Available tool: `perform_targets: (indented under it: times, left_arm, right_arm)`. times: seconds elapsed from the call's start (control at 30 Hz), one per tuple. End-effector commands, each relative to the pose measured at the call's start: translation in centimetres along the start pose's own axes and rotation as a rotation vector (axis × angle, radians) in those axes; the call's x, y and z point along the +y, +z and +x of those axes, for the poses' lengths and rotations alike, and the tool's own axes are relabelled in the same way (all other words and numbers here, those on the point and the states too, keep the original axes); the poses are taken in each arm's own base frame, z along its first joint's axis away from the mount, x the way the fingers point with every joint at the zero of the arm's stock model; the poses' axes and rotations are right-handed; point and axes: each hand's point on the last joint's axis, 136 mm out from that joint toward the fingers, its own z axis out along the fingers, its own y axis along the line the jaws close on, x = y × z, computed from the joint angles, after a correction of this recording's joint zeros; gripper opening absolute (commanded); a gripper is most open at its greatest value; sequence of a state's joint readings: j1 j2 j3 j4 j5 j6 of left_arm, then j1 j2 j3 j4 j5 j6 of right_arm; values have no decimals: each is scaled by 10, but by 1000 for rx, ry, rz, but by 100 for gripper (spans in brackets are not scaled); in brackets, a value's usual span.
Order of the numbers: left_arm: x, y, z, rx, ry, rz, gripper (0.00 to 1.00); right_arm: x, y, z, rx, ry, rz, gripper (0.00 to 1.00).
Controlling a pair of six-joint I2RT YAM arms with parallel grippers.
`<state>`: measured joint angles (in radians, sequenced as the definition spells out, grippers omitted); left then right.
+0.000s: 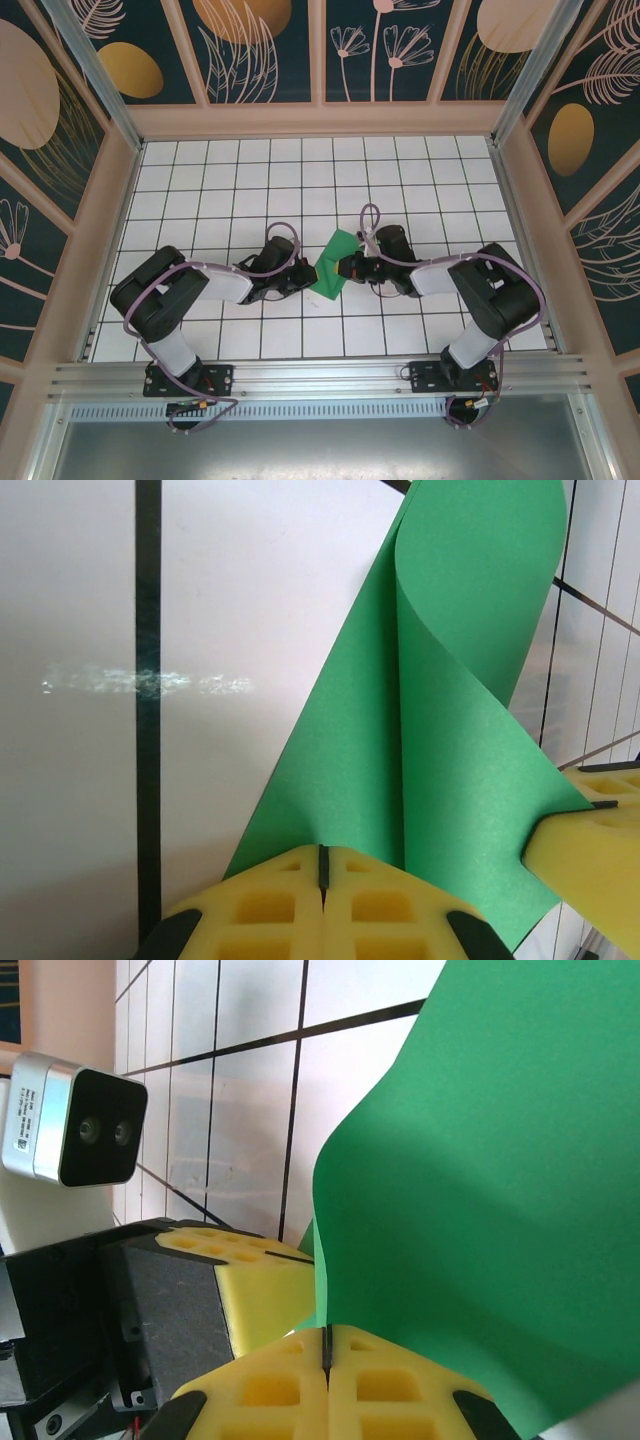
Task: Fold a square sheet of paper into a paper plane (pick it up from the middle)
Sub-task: Fold the triangle a second time at the center of the table.
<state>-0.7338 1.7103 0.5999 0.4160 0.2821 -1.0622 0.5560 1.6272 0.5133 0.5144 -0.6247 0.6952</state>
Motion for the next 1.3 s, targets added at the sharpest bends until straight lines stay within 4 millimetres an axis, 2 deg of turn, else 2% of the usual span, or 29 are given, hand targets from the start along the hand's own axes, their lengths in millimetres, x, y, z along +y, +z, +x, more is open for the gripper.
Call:
perform_targets:
  times: [0.0, 0.23, 0.5, 0.83, 1.07, 1.27]
  left_arm:
    - [26, 7, 12, 39, 15, -93, 0]
    - [32, 8, 11, 40, 31, -126, 0]
    - [32, 8, 11, 42, 37, -133, 1]
    - [8, 9, 5, 41, 57, -66, 4]
    - [11, 7, 5, 36, 58, -81, 4]
    - [13, 7, 6, 39, 58, -86, 4]
  right_arm:
    - [3, 4, 1, 49, -83, -14, 0]
    - [-16, -1, -10, 33, -129, 68, 0]
    - [-15, -4, -16, 17, -167, 46, 0]
    - [-22, 0, -5, 64, -190, 44, 0]
    - [-35, -3, -4, 37, -185, 96, 0]
    - [-34, -4, -9, 32, -223, 115, 0]
